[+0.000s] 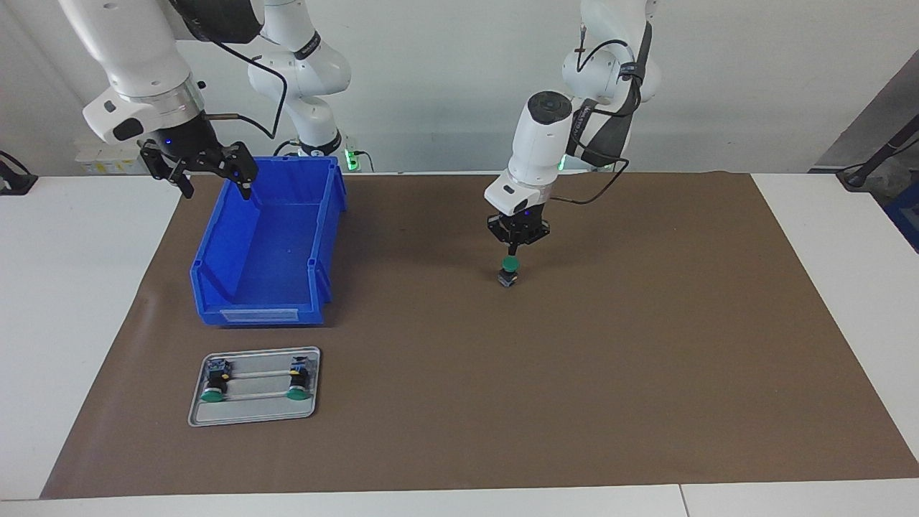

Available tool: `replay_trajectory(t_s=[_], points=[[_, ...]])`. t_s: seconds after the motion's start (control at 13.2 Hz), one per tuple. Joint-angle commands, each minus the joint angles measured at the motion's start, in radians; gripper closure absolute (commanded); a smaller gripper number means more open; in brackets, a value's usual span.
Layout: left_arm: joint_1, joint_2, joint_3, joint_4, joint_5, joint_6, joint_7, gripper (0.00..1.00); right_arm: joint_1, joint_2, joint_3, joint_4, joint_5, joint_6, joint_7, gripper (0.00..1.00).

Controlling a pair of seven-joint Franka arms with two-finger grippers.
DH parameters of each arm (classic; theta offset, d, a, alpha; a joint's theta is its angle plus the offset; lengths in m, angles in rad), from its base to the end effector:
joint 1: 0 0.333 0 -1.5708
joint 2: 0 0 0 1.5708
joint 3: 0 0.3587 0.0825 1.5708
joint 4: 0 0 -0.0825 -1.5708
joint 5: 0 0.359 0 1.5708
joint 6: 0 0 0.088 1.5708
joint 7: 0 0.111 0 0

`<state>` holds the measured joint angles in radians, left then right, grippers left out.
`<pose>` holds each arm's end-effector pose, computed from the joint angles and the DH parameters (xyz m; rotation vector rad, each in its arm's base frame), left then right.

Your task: Place and press button with both arms

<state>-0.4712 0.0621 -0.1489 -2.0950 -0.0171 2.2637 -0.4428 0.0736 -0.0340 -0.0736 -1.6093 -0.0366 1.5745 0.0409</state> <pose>0.4469 -0.3181 0.4554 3.0544 -0.2546 0.1240 0.5176 -0.0049 0.6641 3.1068 -0.0632 -0.0003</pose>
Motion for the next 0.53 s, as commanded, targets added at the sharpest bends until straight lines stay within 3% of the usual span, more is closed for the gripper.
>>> replay_trajectory(t_s=[0.0, 0.46], points=[[-0.027, 0.015, 0.012, -0.022, 0.023, 0.042, -0.033, 1.00, -0.009, -0.004, 0.011, 0.002, -0.003, -0.007, 0.010, 0.00], [-0.035, 0.018, 0.012, -0.060, 0.023, 0.062, -0.043, 1.00, -0.009, -0.004, 0.011, 0.002, -0.003, -0.007, 0.010, 0.00]])
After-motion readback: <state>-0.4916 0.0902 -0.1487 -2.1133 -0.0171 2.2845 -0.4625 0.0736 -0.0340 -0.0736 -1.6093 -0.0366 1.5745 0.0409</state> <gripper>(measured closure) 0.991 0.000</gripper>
